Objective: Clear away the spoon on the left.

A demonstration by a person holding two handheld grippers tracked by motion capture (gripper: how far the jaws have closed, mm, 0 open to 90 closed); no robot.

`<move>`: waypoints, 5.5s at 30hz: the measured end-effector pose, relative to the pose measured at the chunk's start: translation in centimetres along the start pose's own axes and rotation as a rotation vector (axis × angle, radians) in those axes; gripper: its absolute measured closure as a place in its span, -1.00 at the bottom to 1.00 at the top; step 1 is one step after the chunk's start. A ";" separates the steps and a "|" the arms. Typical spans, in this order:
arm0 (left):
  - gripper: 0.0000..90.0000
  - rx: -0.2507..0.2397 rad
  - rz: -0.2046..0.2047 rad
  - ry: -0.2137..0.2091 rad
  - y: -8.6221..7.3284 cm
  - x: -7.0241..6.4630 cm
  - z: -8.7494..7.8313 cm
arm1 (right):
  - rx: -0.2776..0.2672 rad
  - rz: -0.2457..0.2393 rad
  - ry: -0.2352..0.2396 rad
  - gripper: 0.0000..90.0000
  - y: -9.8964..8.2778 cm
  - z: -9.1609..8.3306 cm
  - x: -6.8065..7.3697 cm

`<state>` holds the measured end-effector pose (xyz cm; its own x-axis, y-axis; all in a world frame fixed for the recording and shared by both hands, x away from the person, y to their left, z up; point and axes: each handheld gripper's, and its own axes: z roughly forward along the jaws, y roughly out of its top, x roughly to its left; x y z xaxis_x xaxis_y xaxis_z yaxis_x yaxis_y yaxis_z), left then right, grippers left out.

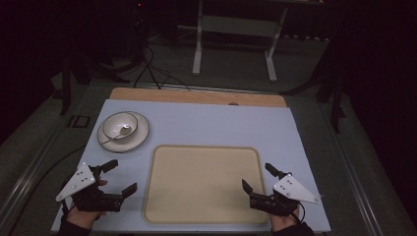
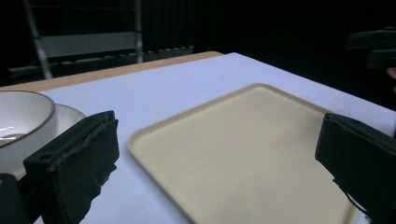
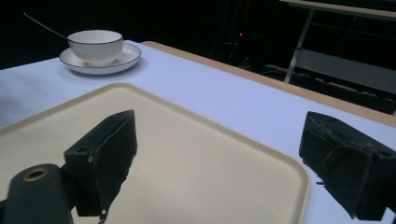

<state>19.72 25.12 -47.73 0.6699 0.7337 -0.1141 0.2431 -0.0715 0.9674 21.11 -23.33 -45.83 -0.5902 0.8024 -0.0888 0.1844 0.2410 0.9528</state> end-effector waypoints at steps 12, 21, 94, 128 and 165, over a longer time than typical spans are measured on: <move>-0.99 0.066 0.067 -0.119 1.0 -1.8 -0.1 | -0.008 -0.018 0.012 -0.74 0.0 -0.1 0.3; -0.99 0.089 0.139 -0.191 3.6 -3.7 -0.5 | -0.021 -0.027 0.017 -0.74 0.1 -0.1 0.6; 0.48 0.220 -0.462 0.497 2.2 11.6 2.2 | -0.001 -0.042 0.061 -0.74 0.0 0.8 1.0; 0.88 0.124 -0.561 0.638 2.1 11.6 2.4 | 0.006 -0.039 0.059 -0.74 -0.1 0.9 1.0; 0.99 0.136 -0.408 0.487 7.5 10.8 -3.1 | 0.013 -0.031 0.053 -0.74 -0.1 1.0 0.9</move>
<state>26.58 34.61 -40.99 0.1180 0.9400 -0.3201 0.5187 0.2165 0.8271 21.37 -22.07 -46.34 -0.6362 0.7647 -0.1025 0.1753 0.2727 0.9460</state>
